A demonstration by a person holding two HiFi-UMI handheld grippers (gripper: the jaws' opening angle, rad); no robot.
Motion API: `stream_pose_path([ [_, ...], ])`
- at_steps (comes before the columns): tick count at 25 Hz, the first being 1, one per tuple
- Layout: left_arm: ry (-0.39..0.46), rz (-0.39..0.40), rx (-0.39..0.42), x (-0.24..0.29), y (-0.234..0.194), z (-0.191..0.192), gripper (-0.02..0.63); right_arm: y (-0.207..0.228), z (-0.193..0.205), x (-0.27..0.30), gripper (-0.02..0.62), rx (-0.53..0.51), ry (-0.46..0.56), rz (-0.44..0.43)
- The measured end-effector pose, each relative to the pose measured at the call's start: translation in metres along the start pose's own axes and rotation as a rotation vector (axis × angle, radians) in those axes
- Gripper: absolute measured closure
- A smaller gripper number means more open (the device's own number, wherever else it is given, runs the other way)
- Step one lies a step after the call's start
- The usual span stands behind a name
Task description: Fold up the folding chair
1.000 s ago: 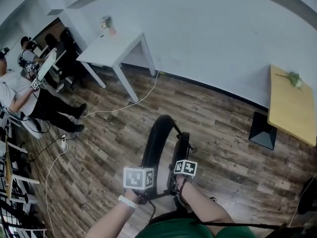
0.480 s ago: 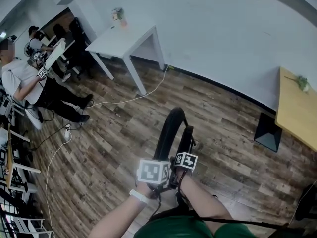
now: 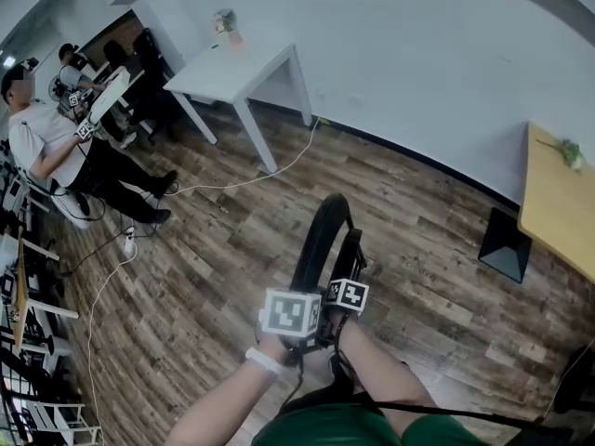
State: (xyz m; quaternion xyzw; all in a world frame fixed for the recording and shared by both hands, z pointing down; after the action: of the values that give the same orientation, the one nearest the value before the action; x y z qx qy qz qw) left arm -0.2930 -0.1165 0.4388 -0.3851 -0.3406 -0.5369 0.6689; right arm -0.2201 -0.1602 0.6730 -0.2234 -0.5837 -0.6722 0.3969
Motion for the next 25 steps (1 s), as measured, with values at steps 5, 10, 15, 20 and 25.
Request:
stream_pose_path([
  [5, -0.009, -0.041, 0.02, 0.002, 0.006, 0.0, 0.489, 0.003, 0.0, -0.003, 0.337, 0.019, 0.001, -0.009],
  [10, -0.017, -0.051, 0.02, 0.0, -0.001, 0.001, 0.492, 0.007, 0.003, -0.013, 0.327, 0.047, 0.03, -0.159],
  [15, -0.01, -0.075, 0.038, 0.002, -0.004, 0.0, 0.495, 0.015, -0.001, -0.031, 0.327, 0.033, 0.052, -0.227],
  [20, -0.006, -0.077, 0.032, 0.004, -0.004, -0.001, 0.495, 0.032, -0.008, -0.059, 0.327, 0.024, 0.074, -0.249],
  [25, -0.019, -0.1, 0.041, 0.004, -0.008, 0.0, 0.497, 0.05, -0.021, -0.107, 0.495, -0.009, 0.133, -0.319],
])
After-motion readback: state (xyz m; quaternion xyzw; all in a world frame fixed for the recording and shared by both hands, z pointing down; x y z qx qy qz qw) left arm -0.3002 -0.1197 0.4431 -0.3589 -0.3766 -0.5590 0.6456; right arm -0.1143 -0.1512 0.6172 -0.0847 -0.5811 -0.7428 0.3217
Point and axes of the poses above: the fingertips, and each gripper's own axes: x forward along the fingers, y to its right, z out of its underside, the point moved 8 cm from there along -x, backward along the fingers, and after that the axes turned 2 degrees about z, right-handed, at the moved point
